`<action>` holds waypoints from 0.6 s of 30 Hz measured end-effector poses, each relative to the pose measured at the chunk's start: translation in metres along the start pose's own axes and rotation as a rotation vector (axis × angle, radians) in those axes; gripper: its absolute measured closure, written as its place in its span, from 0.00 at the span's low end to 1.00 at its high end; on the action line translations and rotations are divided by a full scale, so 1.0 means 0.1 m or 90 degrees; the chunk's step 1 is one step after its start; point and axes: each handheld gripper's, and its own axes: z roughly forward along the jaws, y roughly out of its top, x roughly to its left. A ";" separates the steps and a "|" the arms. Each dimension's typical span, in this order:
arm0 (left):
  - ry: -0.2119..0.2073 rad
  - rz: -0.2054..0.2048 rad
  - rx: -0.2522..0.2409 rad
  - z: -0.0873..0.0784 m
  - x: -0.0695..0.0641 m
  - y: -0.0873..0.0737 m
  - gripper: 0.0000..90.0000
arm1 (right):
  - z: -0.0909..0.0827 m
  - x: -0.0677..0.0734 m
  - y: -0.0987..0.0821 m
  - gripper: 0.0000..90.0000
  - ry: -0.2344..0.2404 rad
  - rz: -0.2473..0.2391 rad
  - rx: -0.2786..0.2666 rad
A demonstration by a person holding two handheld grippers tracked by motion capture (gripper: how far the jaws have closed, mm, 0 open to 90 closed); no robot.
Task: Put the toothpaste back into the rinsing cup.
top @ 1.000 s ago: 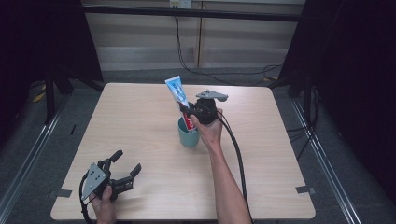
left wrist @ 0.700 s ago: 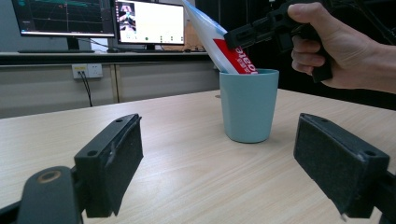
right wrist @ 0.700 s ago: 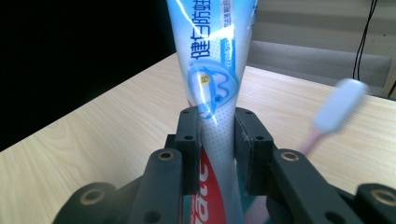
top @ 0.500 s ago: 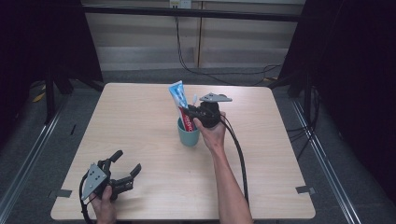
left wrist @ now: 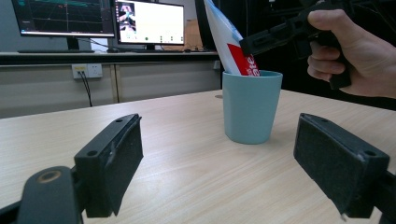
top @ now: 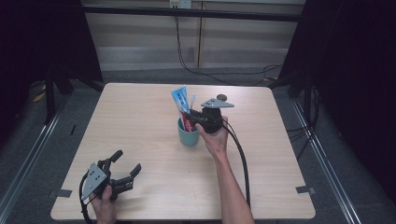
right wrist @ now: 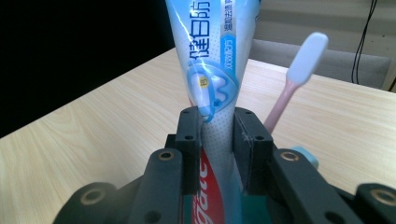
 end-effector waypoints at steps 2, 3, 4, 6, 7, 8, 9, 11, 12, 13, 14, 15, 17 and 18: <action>-0.001 0.000 0.000 0.00 0.00 0.00 0.17 | -0.01 0.00 -0.03 0.81 0.002 0.002 0.000; 0.000 0.000 0.000 0.00 0.00 0.00 0.17 | -0.02 0.00 -0.05 0.81 -0.001 0.003 0.002; 0.000 0.000 0.000 0.00 0.00 0.00 0.17 | -0.02 0.00 -0.07 0.81 -0.002 0.004 0.004; -0.001 -0.001 0.000 0.00 0.00 0.00 0.17 | -0.02 0.00 -0.11 0.81 0.001 0.011 0.005; -0.001 0.000 0.000 0.00 0.00 0.00 0.17 | -0.03 -0.01 -0.12 0.82 0.004 0.018 0.000; -0.001 -0.001 0.000 0.00 0.00 0.00 0.17 | -0.06 -0.02 -0.12 0.91 0.015 0.029 -0.012; -0.001 -0.001 0.000 0.00 0.00 0.00 0.17 | -0.08 -0.03 -0.12 0.92 0.020 0.031 -0.023; -0.001 0.000 0.001 0.00 0.00 0.00 0.17 | -0.13 -0.05 -0.10 0.86 0.023 0.040 -0.034; 0.000 0.001 0.000 0.00 0.00 0.00 0.17 | -0.13 -0.05 -0.10 0.85 0.014 0.033 -0.031; -0.001 -0.001 0.000 0.00 0.00 0.00 0.17 | -0.14 -0.04 -0.10 0.84 0.013 0.029 -0.023; 0.000 0.000 0.001 0.00 0.00 0.00 0.17 | -0.14 -0.05 -0.12 0.82 0.015 0.029 -0.020; 0.000 0.000 0.001 0.00 0.00 0.00 0.17 | -0.14 -0.05 -0.13 0.81 0.012 0.030 -0.019; 0.001 0.000 0.000 0.00 0.00 0.00 0.17 | -0.16 -0.06 -0.14 0.76 0.013 0.036 -0.018; 0.001 0.000 0.001 0.00 0.00 0.00 0.17 | -0.16 -0.07 -0.14 0.73 0.013 0.036 -0.017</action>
